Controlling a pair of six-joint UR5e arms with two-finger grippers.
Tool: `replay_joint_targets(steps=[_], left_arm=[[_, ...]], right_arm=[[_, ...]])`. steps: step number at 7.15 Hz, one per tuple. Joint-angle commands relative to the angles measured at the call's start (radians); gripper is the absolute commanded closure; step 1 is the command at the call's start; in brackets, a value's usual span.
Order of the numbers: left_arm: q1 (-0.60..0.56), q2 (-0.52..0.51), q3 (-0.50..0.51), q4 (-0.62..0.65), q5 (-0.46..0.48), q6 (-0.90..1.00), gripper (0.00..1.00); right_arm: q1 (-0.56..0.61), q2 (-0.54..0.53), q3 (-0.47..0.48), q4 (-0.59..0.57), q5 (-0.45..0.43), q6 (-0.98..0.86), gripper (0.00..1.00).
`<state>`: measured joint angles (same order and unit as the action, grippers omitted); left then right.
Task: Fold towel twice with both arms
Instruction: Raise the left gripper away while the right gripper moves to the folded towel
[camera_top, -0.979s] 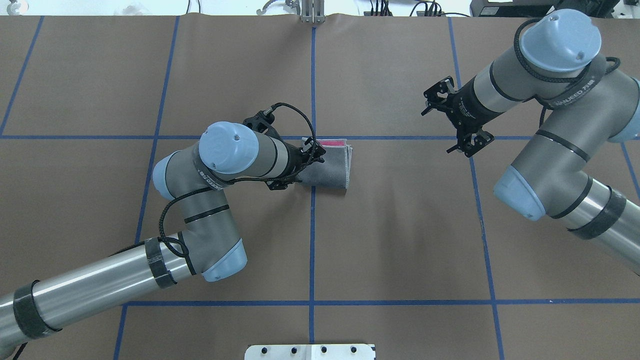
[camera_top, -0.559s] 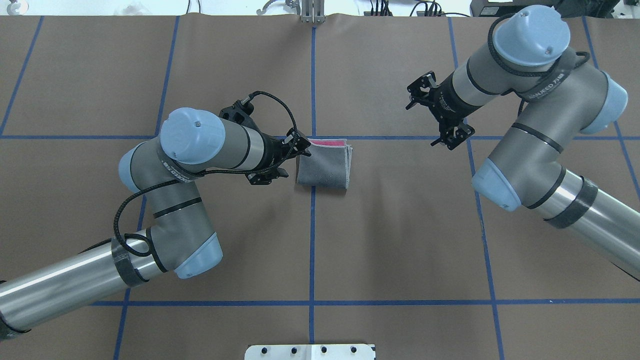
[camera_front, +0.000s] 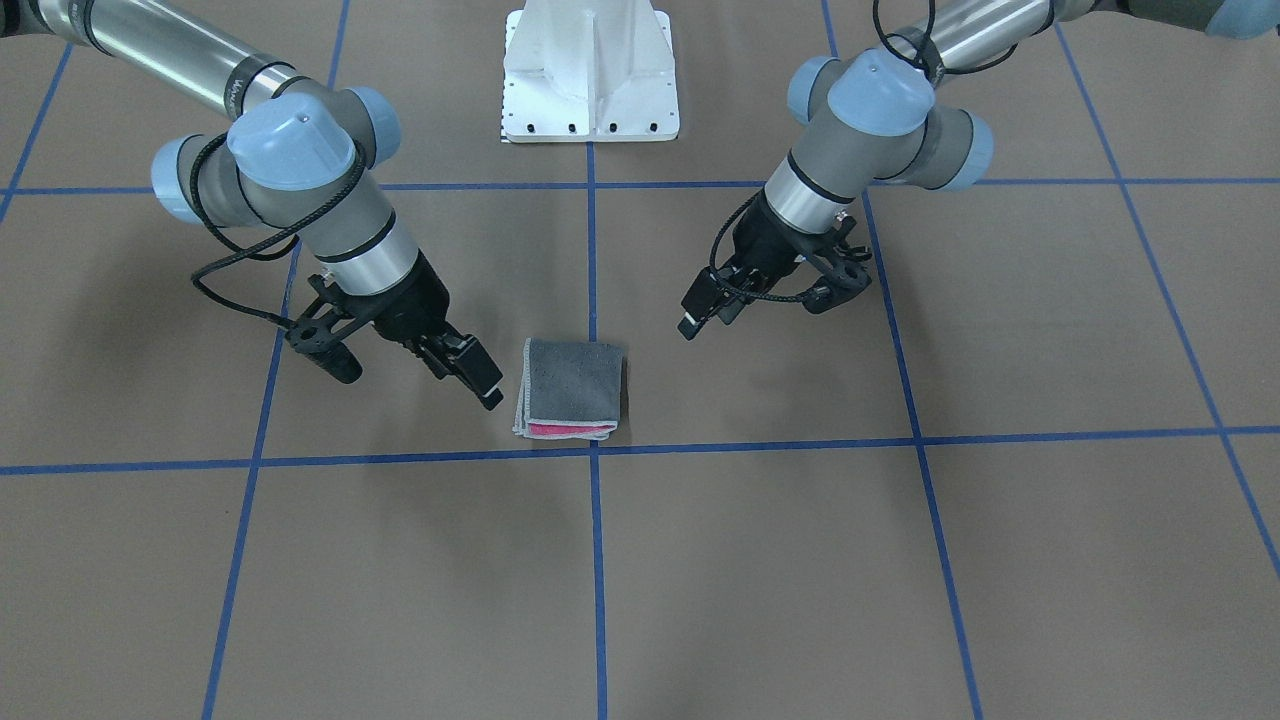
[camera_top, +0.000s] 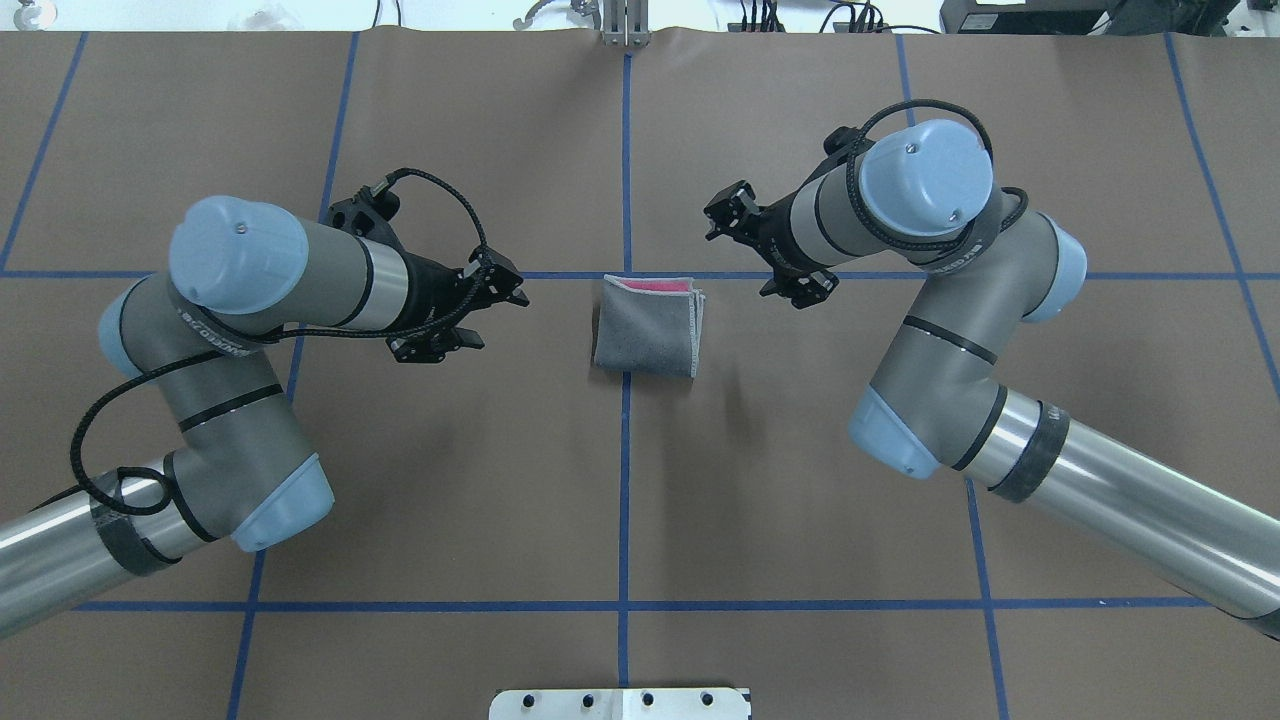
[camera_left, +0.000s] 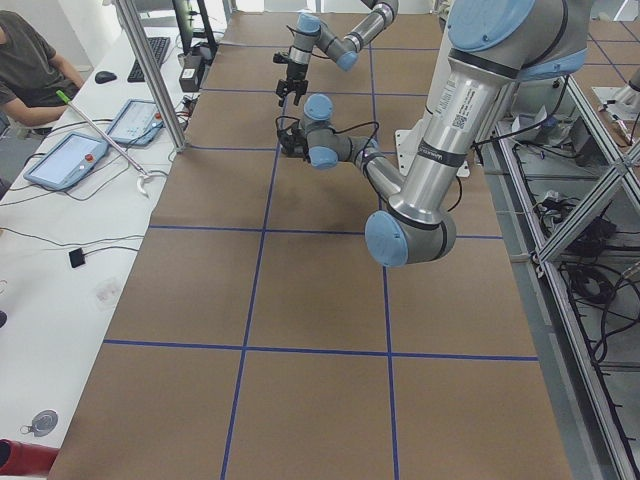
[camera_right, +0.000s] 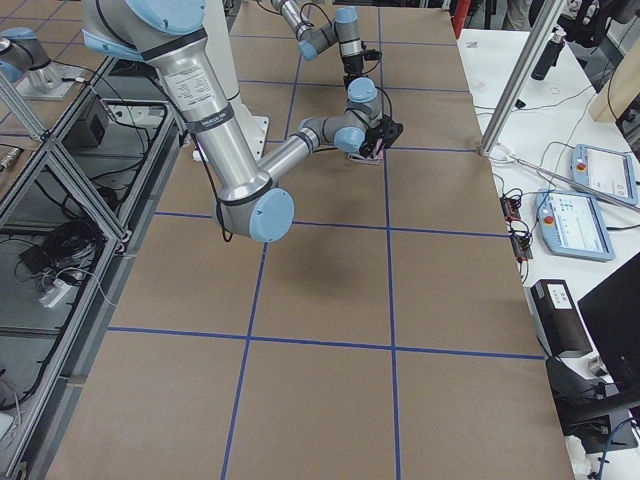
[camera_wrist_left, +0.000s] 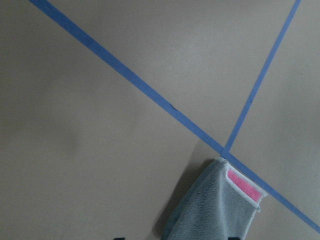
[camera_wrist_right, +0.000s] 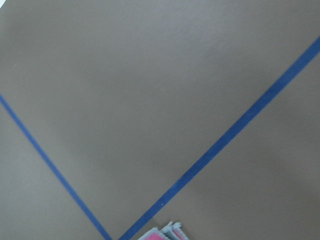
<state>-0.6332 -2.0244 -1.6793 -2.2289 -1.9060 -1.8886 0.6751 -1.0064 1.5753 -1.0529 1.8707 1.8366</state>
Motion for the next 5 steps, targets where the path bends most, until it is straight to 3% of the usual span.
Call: replay_joint_targets(steps=[1,2,4,5], left_arm=[[-0.008,0.033,-0.017,-0.001,-0.004,0.006,0.25],[-0.011,0.051,-0.017,-0.003,-0.004,0.008,0.25],[-0.016,0.061,-0.019,-0.008,-0.004,0.009,0.25],[-0.017,0.061,-0.02,-0.008,-0.004,0.008,0.25]], right_arm=[[-0.037,0.026,-0.018,0.014,-0.037,-0.357,0.2],[-0.038,0.038,-0.056,0.022,-0.038,-0.447,0.21],[-0.04,0.138,-0.222,0.123,-0.038,-0.528,0.22],[-0.038,0.144,-0.228,0.131,-0.038,-0.612,0.28]])
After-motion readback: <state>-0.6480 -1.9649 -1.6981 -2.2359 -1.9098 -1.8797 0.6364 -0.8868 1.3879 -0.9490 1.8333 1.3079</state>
